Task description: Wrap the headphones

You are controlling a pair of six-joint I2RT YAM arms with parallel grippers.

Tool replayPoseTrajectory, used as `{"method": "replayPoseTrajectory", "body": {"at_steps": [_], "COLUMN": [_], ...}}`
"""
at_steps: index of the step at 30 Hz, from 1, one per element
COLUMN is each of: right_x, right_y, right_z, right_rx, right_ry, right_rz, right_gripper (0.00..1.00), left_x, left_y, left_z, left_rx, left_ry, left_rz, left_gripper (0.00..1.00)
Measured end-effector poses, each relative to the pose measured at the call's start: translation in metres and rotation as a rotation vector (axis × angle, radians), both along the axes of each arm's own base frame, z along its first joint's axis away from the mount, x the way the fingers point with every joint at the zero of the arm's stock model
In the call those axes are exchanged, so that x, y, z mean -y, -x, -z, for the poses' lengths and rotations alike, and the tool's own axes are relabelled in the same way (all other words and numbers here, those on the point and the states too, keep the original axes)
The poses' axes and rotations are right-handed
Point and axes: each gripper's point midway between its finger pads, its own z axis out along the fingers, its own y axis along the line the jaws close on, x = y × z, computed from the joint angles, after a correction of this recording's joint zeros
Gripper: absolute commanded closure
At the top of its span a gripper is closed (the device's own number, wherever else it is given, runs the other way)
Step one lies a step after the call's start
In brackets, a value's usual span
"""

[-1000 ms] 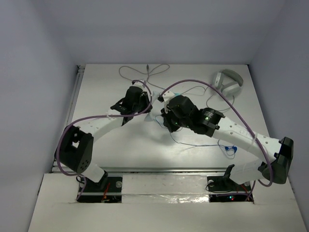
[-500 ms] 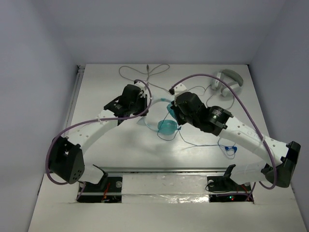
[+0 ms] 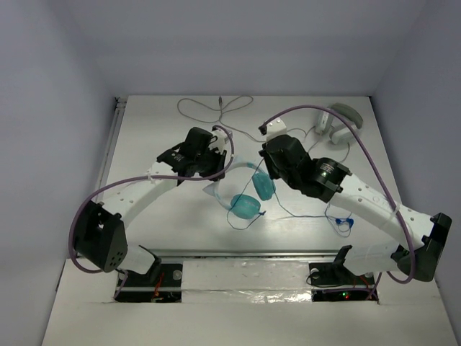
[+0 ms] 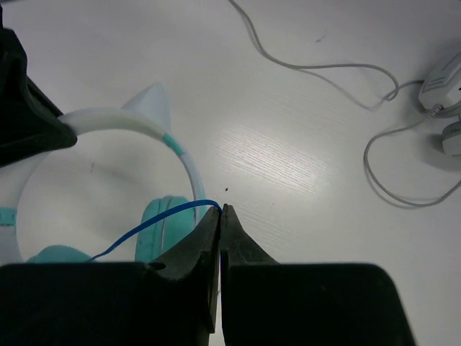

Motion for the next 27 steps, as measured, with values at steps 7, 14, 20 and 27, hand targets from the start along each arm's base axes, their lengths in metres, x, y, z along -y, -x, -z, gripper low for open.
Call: {"method": "replayPoseTrajectory", "body": {"at_steps": [7, 14, 20, 27], "right_x": [0.006, 0.012, 0.017, 0.028], "right_y": [-0.010, -0.015, -0.010, -0.001], "right_z": [-0.011, -0.015, -0.008, -0.018], "right_rx": [0.062, 0.098, 0.085, 0.104], "right_ry": [0.000, -0.016, -0.054, -0.258], "right_rz": [0.054, 0.093, 0.099, 0.071], "right_gripper": [1.00, 1.00, 1.00, 1.00], "left_x": [0.019, 0.033, 0.038, 0.040], "left_y": [0.015, 0.023, 0.023, 0.020], "left_z": [-0.002, -0.016, -0.045, -0.066], "left_rx": [-0.028, -0.024, 0.034, 0.061], "left_ry": [0.057, 0.140, 0.225, 0.309], "left_rz": [0.113, 0.183, 0.204, 0.218], "left_gripper": [1.00, 1.00, 1.00, 1.00]}}
